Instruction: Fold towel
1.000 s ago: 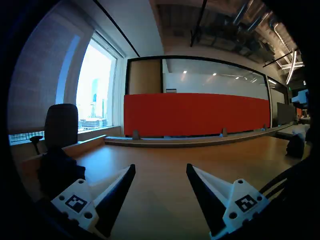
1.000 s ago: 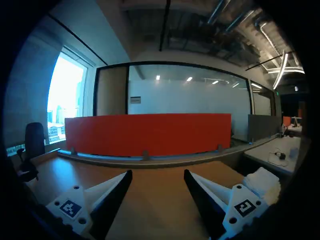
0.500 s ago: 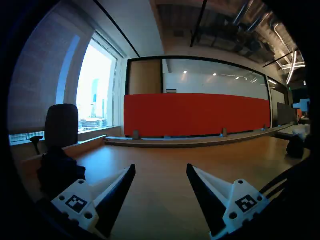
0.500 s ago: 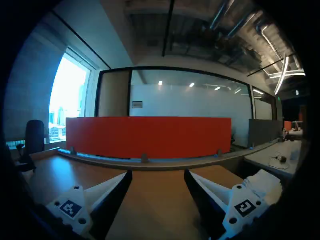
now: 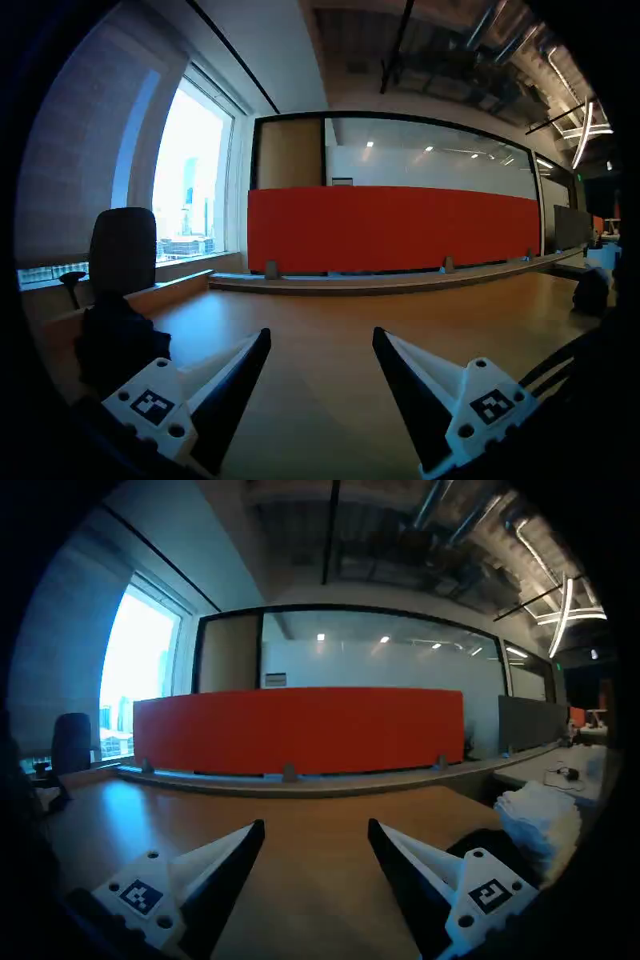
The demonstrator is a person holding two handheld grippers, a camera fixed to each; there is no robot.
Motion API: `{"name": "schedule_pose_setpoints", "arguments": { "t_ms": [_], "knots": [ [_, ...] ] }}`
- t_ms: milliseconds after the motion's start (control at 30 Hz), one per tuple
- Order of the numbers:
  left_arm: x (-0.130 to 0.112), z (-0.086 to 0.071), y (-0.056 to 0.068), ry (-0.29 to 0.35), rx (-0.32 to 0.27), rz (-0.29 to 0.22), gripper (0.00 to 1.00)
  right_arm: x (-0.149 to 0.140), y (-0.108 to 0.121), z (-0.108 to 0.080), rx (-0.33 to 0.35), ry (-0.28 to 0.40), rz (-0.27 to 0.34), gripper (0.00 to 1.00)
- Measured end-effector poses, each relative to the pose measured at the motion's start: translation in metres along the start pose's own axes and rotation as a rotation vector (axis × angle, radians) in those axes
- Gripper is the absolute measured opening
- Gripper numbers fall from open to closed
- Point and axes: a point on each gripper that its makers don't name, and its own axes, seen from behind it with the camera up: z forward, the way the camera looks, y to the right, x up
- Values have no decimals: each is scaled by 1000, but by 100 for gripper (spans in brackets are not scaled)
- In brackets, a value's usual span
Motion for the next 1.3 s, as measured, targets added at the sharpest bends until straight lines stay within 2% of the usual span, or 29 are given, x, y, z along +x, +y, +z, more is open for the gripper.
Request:
{"name": "schedule_pose_setpoints", "arguments": {
  "t_ms": [167,700,1067,1300],
  "knots": [
    [0,0,0,0,0,0,94,-16,4,1,3,-12,-3,100],
    [0,0,1,0,0,0,94,-33,5,3,20,-23,-4,100],
    [1,-1,1,-1,0,0,94,-32,8,0,15,-17,8,100],
    [1,0,1,-1,0,0,94,-33,3,0,22,-14,-4,100]
  ]
}}
